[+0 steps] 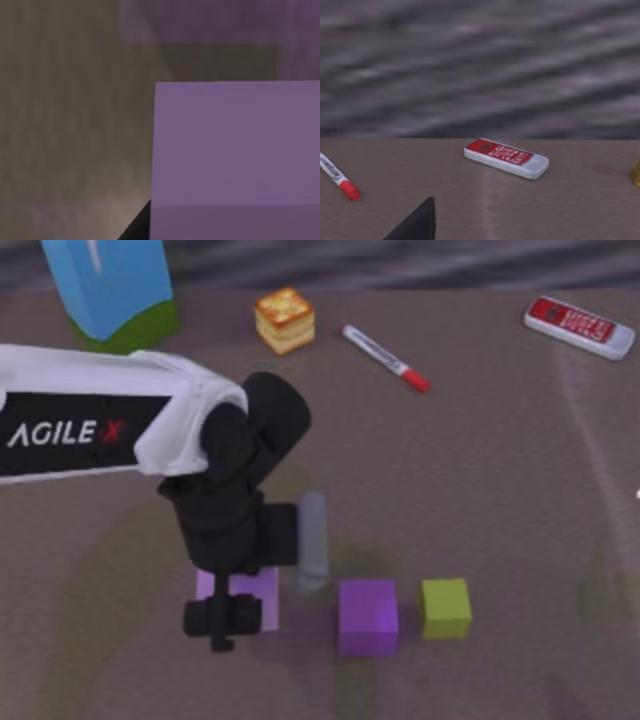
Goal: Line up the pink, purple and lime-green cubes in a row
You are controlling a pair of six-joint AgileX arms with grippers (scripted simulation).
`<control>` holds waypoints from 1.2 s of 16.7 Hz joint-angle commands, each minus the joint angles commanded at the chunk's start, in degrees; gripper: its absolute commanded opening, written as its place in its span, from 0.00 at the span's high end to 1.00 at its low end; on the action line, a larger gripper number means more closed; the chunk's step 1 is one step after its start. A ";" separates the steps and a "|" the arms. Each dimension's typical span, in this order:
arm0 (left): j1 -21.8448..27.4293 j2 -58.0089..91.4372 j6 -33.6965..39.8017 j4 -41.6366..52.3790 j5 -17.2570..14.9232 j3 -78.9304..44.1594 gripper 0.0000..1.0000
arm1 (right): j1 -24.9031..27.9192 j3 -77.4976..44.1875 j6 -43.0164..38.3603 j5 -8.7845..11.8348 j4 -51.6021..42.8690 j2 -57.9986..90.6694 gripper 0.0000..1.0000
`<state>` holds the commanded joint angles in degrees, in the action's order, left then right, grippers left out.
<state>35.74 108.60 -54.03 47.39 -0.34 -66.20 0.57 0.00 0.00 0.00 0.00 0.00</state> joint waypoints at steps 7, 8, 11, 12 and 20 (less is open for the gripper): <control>0.41 2.04 -0.09 -3.78 -0.09 2.21 1.00 | 0.00 0.00 0.00 0.00 0.00 0.00 0.00; 0.41 2.04 -0.09 -3.78 -0.09 2.21 0.92 | 0.00 0.00 0.00 0.00 0.00 0.00 0.00; 0.41 2.04 -0.09 -3.78 -0.09 2.21 0.70 | 0.00 0.00 0.00 0.00 0.00 0.00 0.00; 0.41 2.04 -0.09 -3.78 -0.09 2.21 0.62 | 0.00 0.00 0.00 0.00 0.00 0.00 0.00; 0.41 2.04 -0.09 -3.78 -0.09 2.21 0.02 | 0.00 0.00 0.00 0.00 0.00 0.00 0.00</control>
<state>36.15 110.64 -54.12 43.61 -0.43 -63.98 0.57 0.00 0.00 0.00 0.00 0.00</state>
